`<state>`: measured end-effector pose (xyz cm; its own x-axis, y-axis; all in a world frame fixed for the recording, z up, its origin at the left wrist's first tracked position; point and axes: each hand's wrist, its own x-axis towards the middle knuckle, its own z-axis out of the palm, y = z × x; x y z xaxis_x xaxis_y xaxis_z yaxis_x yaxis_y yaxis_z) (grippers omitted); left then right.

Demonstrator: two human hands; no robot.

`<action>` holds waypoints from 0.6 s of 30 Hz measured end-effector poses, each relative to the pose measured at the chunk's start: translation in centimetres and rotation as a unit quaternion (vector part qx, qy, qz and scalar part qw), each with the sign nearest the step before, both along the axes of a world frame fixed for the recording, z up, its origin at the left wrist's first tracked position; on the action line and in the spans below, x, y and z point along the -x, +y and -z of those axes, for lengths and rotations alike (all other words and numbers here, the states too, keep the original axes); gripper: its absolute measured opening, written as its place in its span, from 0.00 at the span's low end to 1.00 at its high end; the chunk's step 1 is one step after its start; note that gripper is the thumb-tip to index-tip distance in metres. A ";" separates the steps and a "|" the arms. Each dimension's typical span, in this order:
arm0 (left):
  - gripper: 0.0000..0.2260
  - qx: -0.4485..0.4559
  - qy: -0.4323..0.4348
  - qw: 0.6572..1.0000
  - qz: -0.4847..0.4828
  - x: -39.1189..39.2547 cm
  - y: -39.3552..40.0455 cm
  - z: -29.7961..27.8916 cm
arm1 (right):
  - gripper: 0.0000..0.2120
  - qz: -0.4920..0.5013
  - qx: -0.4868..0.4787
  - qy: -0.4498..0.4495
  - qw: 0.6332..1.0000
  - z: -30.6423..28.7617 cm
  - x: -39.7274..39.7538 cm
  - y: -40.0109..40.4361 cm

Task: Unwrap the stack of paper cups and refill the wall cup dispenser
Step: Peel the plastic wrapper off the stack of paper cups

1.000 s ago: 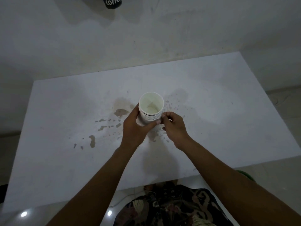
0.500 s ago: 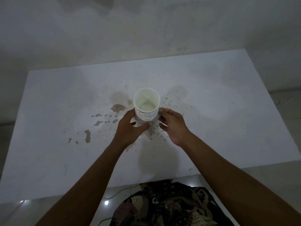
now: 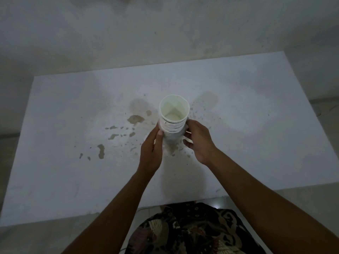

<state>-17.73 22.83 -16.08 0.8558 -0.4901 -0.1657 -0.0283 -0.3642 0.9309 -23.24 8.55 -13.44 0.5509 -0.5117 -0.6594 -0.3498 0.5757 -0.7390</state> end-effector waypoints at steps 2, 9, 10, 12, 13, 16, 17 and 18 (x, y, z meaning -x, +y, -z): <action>0.18 -0.009 -0.023 0.999 0.021 0.0 0.4 0.1 | 0.07 0.005 0.018 0.000 1.000 0.3 0.2 0.2; 0.34 0.010 -0.089 0.993 0.072 -1.6 0.3 -1.2 | 0.06 -0.046 0.220 0.033 0.974 2.2 0.3 0.7; 0.33 0.013 -0.091 0.994 0.061 -1.7 -0.1 -1.5 | 0.06 -0.056 0.252 0.035 0.965 2.3 0.3 0.7; 0.30 0.012 -0.100 0.993 0.053 -1.8 -0.8 -1.9 | 0.04 -0.073 0.306 0.023 0.949 2.3 0.4 0.5; 0.30 0.007 -0.104 0.993 0.058 -1.9 -1.0 -1.8 | 0.06 -0.082 0.334 0.003 0.939 2.2 0.5 0.3; 0.30 -0.005 -0.104 0.992 0.074 -2.2 -0.9 -0.8 | 0.18 -0.129 0.370 -0.090 0.916 1.3 0.9 0.0; 0.29 -0.011 -0.100 0.992 0.076 -2.3 -0.7 -0.4 | 0.20 -0.158 0.370 -0.112 0.909 1.0 0.9 0.0; 0.29 -0.016 -0.099 0.992 0.078 -2.4 -0.5 -0.2 | 0.22 -0.186 0.371 -0.122 0.902 0.8 1.0 -0.1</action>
<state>-15.37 22.35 -15.93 0.7872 -0.6164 -0.0189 -0.2687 -0.3704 0.8891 -24.26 8.45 -14.20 0.8575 -0.5121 -0.0485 -0.1924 -0.2319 -0.9535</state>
